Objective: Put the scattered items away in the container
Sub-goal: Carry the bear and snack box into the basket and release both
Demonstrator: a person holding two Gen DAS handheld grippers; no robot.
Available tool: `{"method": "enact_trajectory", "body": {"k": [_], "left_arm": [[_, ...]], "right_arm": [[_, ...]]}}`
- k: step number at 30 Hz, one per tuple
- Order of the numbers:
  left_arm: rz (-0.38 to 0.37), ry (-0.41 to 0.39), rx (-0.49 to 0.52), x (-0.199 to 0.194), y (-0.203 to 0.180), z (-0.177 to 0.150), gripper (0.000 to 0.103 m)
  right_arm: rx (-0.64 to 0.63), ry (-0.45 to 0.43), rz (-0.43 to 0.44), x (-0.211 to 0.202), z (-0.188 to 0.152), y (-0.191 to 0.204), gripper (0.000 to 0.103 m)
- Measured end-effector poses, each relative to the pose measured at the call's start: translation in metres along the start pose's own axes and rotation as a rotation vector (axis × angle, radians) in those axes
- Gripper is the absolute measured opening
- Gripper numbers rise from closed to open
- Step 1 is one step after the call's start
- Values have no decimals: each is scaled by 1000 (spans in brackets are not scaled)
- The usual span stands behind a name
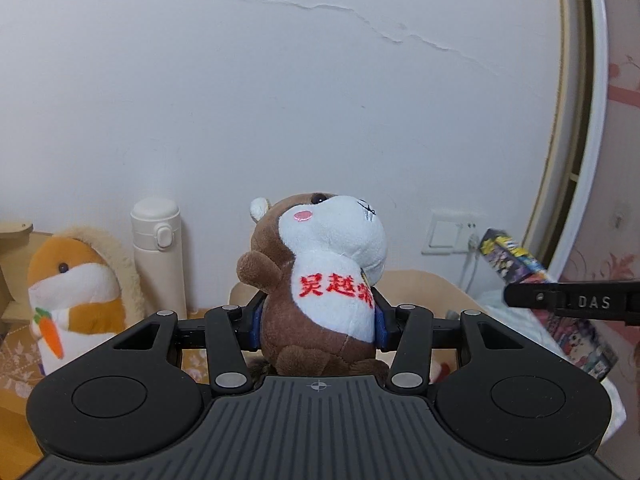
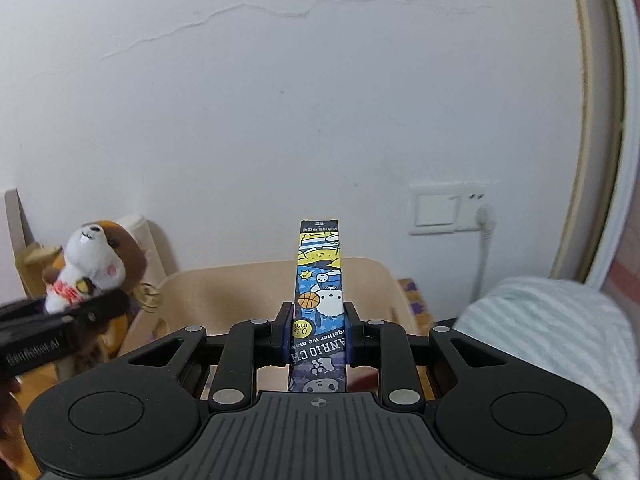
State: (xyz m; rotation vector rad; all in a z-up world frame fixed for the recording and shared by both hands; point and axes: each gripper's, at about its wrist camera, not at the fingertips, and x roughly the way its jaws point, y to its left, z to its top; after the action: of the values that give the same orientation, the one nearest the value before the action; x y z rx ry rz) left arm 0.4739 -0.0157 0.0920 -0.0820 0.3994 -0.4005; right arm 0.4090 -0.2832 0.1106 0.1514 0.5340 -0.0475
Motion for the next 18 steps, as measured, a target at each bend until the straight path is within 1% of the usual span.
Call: {"method": "enact_trajectory", "body": {"k": [3, 7, 10, 14, 18], "left_arm": [[4, 16, -30, 17, -1, 5, 49], [19, 40, -18, 39, -8, 10, 49], [22, 72, -7, 55, -13, 10, 49], [30, 129, 15, 78, -20, 0, 49], [9, 192, 86, 95, -26, -18, 50]], "right_arm": [[48, 37, 27, 19, 11, 0, 21], [10, 38, -23, 42, 14, 10, 21], [1, 46, -38, 59, 14, 14, 21], [16, 77, -45, 87, 13, 13, 21], [-25, 101, -72, 107, 5, 14, 21]]}}
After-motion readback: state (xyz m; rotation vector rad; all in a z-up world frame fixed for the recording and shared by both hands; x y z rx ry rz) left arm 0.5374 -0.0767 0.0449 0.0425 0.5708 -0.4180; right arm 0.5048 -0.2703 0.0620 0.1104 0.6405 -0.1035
